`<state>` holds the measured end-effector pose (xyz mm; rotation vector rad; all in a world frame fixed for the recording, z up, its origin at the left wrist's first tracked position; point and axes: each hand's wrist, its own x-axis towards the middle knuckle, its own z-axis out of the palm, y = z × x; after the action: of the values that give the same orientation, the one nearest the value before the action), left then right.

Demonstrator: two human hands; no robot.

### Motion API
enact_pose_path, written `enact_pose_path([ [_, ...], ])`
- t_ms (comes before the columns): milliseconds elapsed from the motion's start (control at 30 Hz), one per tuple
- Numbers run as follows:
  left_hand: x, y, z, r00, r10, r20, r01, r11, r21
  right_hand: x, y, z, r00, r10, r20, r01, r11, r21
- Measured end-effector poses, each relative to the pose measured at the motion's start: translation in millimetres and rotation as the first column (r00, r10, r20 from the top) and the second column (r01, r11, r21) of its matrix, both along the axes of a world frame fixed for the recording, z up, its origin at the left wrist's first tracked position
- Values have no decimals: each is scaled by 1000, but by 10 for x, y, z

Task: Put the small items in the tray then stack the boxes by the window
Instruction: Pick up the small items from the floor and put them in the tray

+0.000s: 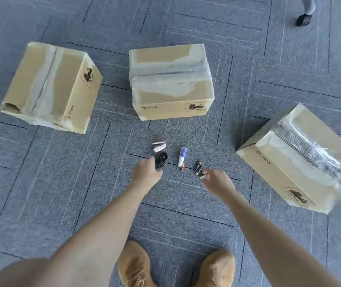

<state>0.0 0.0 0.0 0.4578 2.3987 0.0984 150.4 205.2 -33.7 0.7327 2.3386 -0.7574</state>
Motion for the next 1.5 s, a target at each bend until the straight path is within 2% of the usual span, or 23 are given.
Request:
enact_pose_path([
  [67, -78, 20, -254, 994, 91, -53, -89, 995, 35, -33, 52, -231, 1000, 20, -14, -18, 996, 87],
  [167, -181, 112, -598, 991, 96, -98, -94, 995, 20, -29, 126, -532, 982, 188, -29, -176, 954, 242],
  [267, -155, 205, -870, 986, 119, -120, -112, 992, 63, 28, 121, -721, 935, 353, -44, -320, 888, 329],
  [433, -109, 252, -1183, 984, 87, -158, -75, 994, 78, 67, 149, -928, 917, 393, -66, -355, 880, 314],
  [667, -83, 261, -1205, 996, 21, -84, -14, 996, 86, 65, 216, -897, 904, 411, -122, -379, 899, 222],
  [800, -206, 236, -1126, 984, 36, -173, -14, 992, 127, -42, 194, -876, 902, 394, -177, -350, 907, 235],
  [933, -463, 286, -1115, 960, 2, -282, 49, 983, 174, -140, 207, -887, 863, 474, -173, -406, 856, 320],
  [1100, -658, 362, -1209, 955, -182, -236, 195, 980, 32, -157, 288, -986, 787, 609, -99, -540, 757, 369],
  [1333, -552, 313, -1274, 963, -170, -209, 173, 985, -1, -201, 290, -920, 782, 613, -109, -544, 758, 361],
  [1500, -466, 256, -1284, 964, -185, -191, 183, 983, -30, -282, 298, -877, 750, 660, -33, -619, 719, 316],
])
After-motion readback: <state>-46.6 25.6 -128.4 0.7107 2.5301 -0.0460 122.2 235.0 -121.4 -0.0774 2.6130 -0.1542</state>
